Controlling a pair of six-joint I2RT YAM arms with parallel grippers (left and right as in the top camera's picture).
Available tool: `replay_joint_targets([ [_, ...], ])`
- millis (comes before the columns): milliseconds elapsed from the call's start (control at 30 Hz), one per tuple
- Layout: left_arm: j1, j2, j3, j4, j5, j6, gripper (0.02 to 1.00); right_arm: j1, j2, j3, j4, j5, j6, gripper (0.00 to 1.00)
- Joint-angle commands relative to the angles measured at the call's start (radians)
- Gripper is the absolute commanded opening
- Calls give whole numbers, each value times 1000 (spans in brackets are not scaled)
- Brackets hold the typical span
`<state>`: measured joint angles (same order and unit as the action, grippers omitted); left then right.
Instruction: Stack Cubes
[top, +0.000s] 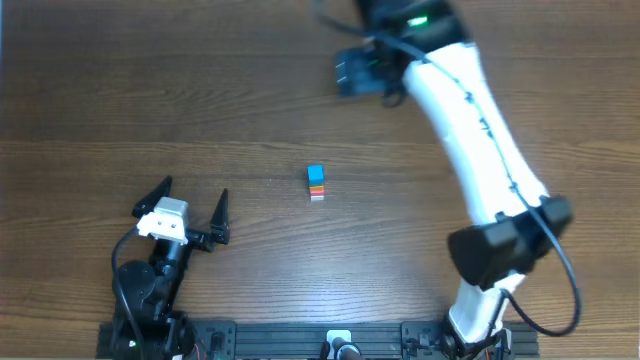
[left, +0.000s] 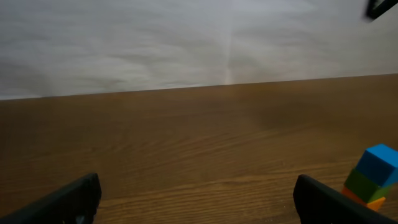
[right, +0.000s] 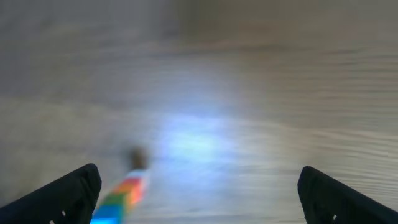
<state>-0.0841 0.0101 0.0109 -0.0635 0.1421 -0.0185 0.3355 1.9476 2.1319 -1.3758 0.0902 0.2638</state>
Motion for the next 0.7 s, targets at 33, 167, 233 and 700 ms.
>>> replay_joint_targets([
  [33,-5,-5,-5,-1,-5,18,1000,-140,-121,26,34,58,-171,993],
  [167,-5,-5,-5,-1,-5,18,1000,-247,-227,3,51,57,-203,993],
  [233,-5,-5,-5,-1,-5,18,1000,-287,-293,-33,53,57,-203,993],
  [700,-5,-5,-5,-1,-5,18,1000,-274,-1195,-959,454,3,-284,993],
])
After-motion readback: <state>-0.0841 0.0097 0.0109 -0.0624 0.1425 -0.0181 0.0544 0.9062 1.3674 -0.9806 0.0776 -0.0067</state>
